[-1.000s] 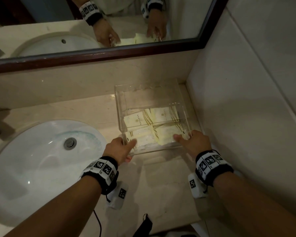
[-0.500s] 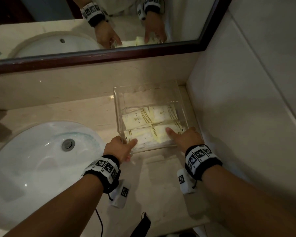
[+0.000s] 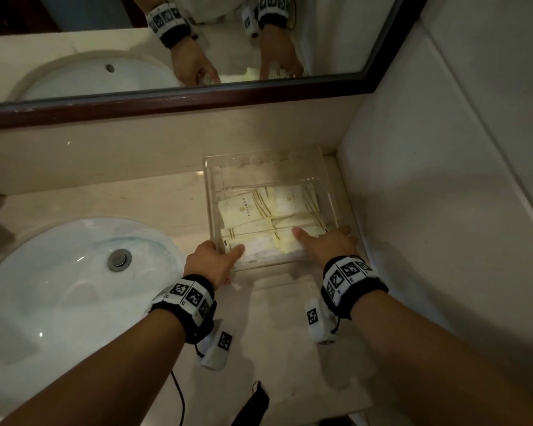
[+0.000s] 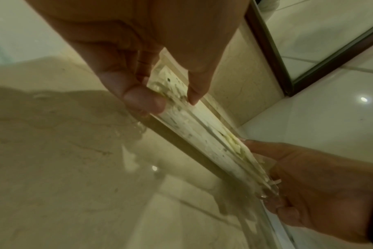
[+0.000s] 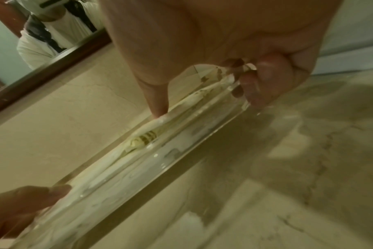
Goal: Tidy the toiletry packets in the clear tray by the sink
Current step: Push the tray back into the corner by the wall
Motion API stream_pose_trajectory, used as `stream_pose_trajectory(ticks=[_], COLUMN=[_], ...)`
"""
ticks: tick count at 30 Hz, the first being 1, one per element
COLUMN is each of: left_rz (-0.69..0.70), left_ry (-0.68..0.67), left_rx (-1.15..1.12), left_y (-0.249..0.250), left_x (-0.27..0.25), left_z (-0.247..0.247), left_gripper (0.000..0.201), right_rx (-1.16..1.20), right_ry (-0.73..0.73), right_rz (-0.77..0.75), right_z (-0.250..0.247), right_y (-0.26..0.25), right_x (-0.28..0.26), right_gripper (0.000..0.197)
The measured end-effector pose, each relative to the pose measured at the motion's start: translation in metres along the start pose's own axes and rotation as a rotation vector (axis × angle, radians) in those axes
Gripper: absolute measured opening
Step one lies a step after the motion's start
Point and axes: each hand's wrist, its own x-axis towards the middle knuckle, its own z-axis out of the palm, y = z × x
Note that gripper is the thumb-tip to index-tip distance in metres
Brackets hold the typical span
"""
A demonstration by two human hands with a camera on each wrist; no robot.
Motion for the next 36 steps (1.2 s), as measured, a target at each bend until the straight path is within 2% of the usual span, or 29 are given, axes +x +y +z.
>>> stream_pose_trajectory(ticks=[9,18,26,29,31,33,36], left_rz=[-0.080,-0.174,-0.242,-0.258,-0.269,-0.298,-0.314], left_ry=[0.025,0.026,0.052,0.060,0.062,0.090,0.121], left_rx=[-0.141,-0.311,-0.356,-0.319,-0.316,-0.324,-0.375], left_y=[0.003,0.001,0.010,0.013,0.013,0.015,0.019], left_x=[0.008,0.017,0.019,0.022,0.026,0.027,0.027], left_z=[0.001,-0.001,0.000,-0.003,-0.005,-0.007,-0.009], left_gripper=[0.052,0.044,0.042,0.044,0.058,0.086,0.099], right_rx=[0.133,0.199,0.352,0.398,0.428,0.461,0.509], right_ry=[0.073,0.100,0.178,0.202,0.207,0.190,0.164], right_rz=[-0.127,-0.157,-0.139,-0.166,-0.169,-0.163,-0.150], right_z=[-0.002,0.002,0.003,-0.002,-0.007,-0.010,-0.010], right_y=[0.008,0.009,0.011,0.010,0.007,0.004,0.002], right_x=[0.008,0.016,0.024,0.021,0.017,0.015,0.014], right_gripper=[0.107,0.087,0.050,0.054,0.055,0.055,0.059])
